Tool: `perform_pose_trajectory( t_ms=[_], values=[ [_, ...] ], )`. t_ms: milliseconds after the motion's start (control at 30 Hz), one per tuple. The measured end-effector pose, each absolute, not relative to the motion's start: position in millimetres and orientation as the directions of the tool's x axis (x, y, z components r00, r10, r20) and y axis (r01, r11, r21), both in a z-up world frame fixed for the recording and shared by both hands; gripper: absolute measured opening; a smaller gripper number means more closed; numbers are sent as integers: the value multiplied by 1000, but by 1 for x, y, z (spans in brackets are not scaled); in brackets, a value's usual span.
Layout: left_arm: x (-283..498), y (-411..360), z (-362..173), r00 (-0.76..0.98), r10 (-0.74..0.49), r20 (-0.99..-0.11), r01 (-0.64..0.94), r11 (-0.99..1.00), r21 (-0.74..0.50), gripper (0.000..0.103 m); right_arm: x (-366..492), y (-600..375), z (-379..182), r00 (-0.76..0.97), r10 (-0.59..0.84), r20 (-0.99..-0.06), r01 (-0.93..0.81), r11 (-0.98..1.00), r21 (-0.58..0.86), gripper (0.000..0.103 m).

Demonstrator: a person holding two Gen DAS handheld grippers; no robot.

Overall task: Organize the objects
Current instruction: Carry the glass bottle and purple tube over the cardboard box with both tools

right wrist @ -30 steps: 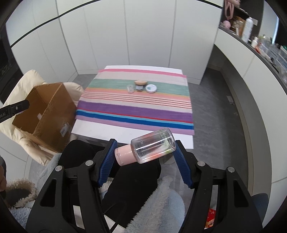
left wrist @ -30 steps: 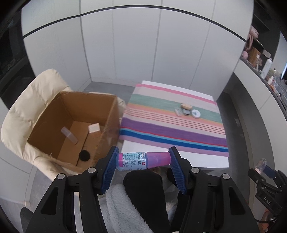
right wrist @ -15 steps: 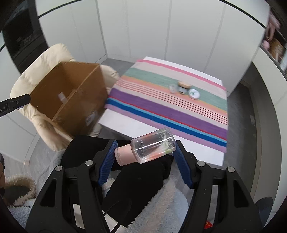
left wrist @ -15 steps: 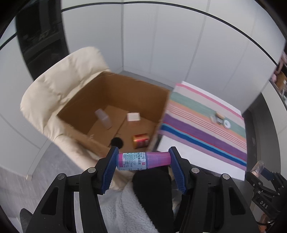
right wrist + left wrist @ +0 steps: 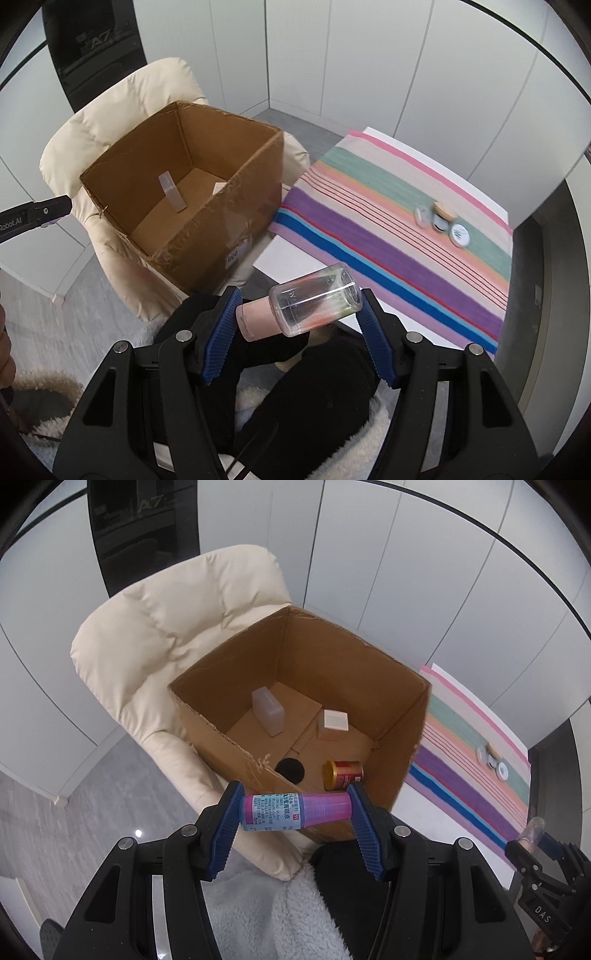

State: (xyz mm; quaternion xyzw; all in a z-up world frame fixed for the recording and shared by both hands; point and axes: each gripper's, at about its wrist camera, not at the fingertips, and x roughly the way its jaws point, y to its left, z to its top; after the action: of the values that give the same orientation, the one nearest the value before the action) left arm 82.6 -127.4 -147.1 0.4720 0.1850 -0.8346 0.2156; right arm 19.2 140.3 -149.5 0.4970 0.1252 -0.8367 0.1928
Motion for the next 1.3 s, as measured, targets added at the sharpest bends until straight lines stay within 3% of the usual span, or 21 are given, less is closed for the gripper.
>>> perform_pose_trajectory(
  t_ms=[133,1167,1200,1267,1300],
  values=[
    [69,-137,-153,-453,-199,-869,546,-833,-93,58,3,117,-155,-383,-257,-888,491,-870,40,66],
    [-37,-199,-188,-386,-257,-886,582,-813,-18,59,-100,-44,-221,-304,-300,-904,648,-761,34,67],
    [-37,-200,-189,-388,-249,-887,584,-811,-28,60,-101,-46,-222,-301,-303,-904,648,-760,39,67],
    [-38,-204,-192,-374,-232,-898,595,-803,-41,76,-102,-49,-223,-293,-337,-895,663,-746,63,67],
    [-38,-206,-194,-362,-224,-905,602,-798,-44,90,-101,-51,-222,-284,-354,-891,676,-733,76,77]
  ],
)
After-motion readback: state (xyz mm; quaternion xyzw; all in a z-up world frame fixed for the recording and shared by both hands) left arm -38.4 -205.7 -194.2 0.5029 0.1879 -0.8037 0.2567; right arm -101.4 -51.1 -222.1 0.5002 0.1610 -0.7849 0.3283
